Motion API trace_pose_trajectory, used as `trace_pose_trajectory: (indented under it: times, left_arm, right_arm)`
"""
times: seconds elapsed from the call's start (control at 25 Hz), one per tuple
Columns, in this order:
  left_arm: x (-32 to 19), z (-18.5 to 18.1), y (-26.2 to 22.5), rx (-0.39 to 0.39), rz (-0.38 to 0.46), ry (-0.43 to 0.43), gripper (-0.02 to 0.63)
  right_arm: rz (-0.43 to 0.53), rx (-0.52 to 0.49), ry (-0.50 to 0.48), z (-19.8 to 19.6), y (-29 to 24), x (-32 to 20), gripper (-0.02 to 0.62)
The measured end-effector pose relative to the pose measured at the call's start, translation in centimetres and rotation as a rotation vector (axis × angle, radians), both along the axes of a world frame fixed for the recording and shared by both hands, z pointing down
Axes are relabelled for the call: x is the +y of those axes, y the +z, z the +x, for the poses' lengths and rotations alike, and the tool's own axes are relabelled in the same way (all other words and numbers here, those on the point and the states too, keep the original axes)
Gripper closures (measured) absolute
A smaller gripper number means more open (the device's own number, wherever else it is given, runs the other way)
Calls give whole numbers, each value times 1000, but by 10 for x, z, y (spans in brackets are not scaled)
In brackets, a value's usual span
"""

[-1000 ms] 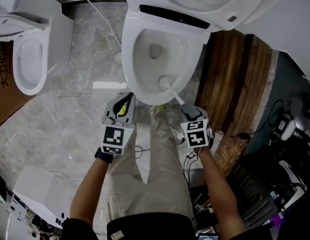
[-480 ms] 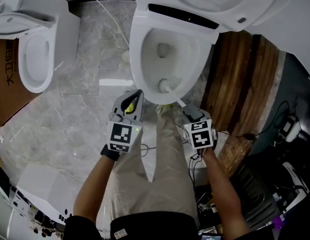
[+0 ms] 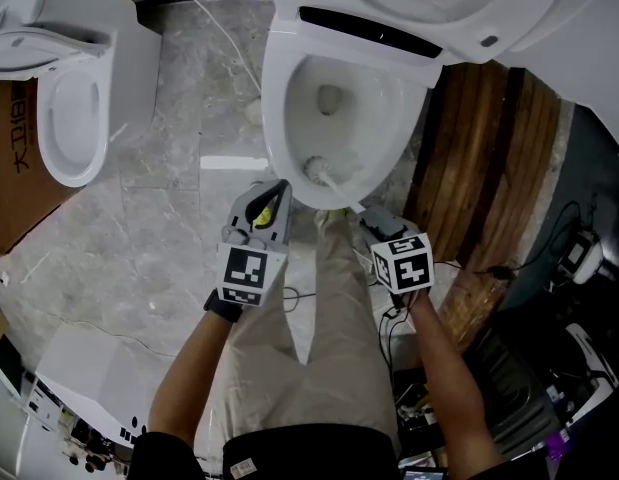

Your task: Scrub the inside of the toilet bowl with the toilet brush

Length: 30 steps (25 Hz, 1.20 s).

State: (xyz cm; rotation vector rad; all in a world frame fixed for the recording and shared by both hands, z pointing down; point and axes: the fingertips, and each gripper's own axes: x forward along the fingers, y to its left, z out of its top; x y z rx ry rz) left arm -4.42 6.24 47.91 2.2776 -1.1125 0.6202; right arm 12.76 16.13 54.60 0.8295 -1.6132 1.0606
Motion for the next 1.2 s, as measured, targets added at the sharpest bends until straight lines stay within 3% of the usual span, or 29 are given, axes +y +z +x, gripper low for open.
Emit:
trace_pose_trajectory:
  times: [0.52, 1.2]
  left_arm:
    - [-2, -8, 10, -3, -9, -31, 588]
    - [-4, -10, 7, -8, -2, -33, 588]
  right_arm:
    - [-17, -151, 150, -9, 23, -19, 439]
    - [4, -231, 244, -16, 39, -45, 439]
